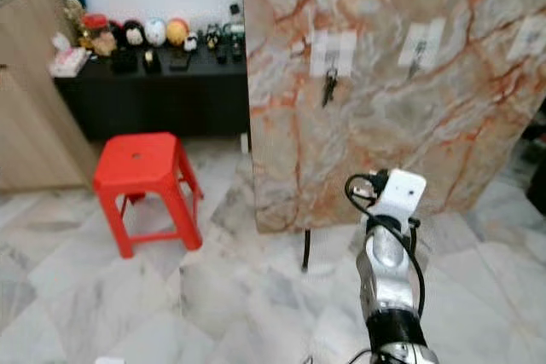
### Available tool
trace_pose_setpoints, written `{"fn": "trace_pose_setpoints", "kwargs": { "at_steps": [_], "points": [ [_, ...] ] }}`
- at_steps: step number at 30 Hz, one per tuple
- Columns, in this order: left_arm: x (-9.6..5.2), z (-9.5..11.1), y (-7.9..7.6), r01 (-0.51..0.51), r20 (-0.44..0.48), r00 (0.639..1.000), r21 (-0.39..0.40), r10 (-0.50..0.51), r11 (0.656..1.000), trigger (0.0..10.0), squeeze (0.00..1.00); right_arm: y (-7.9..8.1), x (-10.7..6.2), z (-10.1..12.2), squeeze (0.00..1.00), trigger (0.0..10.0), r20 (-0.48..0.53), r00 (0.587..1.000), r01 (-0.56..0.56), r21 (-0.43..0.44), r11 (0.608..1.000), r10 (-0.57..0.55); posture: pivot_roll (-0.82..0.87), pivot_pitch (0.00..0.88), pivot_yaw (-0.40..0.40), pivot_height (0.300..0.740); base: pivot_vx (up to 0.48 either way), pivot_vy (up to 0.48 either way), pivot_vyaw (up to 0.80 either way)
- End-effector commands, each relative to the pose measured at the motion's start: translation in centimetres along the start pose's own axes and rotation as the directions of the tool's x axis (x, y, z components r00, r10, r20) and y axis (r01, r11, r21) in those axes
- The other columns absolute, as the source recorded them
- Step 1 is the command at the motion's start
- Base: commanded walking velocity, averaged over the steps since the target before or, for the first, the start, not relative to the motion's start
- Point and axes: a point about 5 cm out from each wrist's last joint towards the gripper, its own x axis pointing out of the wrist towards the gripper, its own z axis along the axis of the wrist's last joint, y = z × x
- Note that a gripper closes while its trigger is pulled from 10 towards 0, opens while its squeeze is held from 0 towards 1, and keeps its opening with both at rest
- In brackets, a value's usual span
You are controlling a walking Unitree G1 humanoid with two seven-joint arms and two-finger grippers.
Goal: Hang keys on a hook
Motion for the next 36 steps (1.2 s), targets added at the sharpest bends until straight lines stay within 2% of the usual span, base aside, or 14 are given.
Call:
{"fn": "trace_pose_setpoints", "kwargs": {
  "at_steps": [1,19,30,36],
  "points": [
    [0.0,-0.1,-0.1,-0.003,-0.004,1.000,-0.010,0.003,1.000,10.0,0.00,-0.2,0.3,0.8,0.00,10.0,0.027,1.000,0.012,0.003,1.000,-0.012,0.02,0.000,-0.051,0.740,0.000,-0.480,0.00],
    [-0.1,-0.3,0.0,-0.009,-0.012,1.000,-0.010,0.009,1.000,10.0,0.00,-0.5,0.2,0.3,0.00,10.0,0.016,1.000,0.027,-0.001,1.000,-0.027,0.01,0.000,-0.051,0.740,0.000,-0.447,0.00],
    [-0.2,-0.7,-0.4,0.025,-0.030,0.999,-0.048,-0.027,0.999,10.0,0.00,-0.5,-0.2,-0.4,0.00,10.0,-0.004,1.000,0.029,-0.006,1.000,-0.029,0.01,0.000,-0.043,0.740,0.000,0.000,0.00],
    [-0.2,-0.8,-0.5,0.030,-0.032,0.999,-0.044,-0.032,0.999,10.0,0.00,-0.7,-0.4,-0.5,0.00,10.0,-0.003,0.999,0.033,-0.009,0.999,-0.033,0.01,0.000,-0.045,0.740,0.336,0.000,0.00]
  ]
}}
